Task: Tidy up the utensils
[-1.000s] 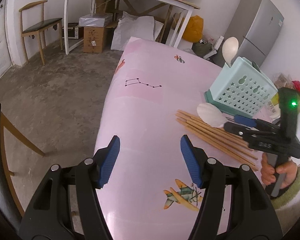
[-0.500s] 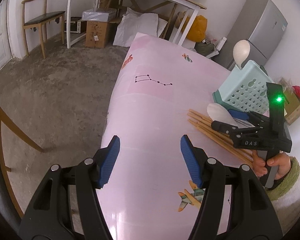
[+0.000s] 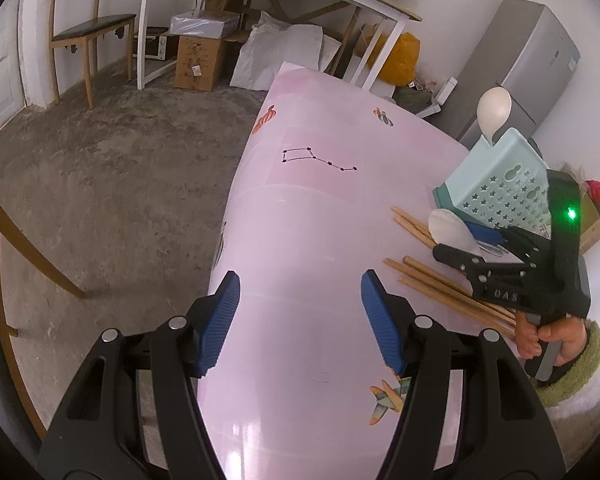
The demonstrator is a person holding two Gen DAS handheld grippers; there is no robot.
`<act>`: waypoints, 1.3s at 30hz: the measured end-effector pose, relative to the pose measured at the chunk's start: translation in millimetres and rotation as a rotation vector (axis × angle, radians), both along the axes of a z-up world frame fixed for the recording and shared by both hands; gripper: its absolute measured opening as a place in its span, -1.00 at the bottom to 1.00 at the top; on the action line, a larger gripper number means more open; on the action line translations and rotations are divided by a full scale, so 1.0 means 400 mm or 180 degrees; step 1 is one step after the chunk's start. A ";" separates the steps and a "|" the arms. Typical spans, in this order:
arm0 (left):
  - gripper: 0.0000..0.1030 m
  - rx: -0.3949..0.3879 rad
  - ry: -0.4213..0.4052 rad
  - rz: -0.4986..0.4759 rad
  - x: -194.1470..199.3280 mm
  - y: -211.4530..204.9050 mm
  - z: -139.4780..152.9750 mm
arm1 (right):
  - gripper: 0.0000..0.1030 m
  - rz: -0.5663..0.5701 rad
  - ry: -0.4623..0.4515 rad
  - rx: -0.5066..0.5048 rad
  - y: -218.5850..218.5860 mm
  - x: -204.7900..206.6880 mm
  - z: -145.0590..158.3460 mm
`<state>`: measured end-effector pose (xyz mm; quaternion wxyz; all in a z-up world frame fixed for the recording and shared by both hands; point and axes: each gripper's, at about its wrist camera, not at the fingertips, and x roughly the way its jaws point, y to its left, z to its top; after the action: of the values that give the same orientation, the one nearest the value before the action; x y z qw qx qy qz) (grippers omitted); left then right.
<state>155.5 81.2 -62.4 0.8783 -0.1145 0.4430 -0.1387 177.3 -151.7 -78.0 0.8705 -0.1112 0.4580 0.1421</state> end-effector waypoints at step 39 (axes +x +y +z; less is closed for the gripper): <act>-0.56 -0.0029 0.0382 -0.1251 0.234 -0.457 -0.049 | 0.34 -0.1244 -0.1177 0.1908 -0.431 -0.304 0.232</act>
<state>249.3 -101.6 -82.1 0.8058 -0.0379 0.5077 -0.3024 55.6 -324.3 14.8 0.9427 0.2131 0.2444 0.0787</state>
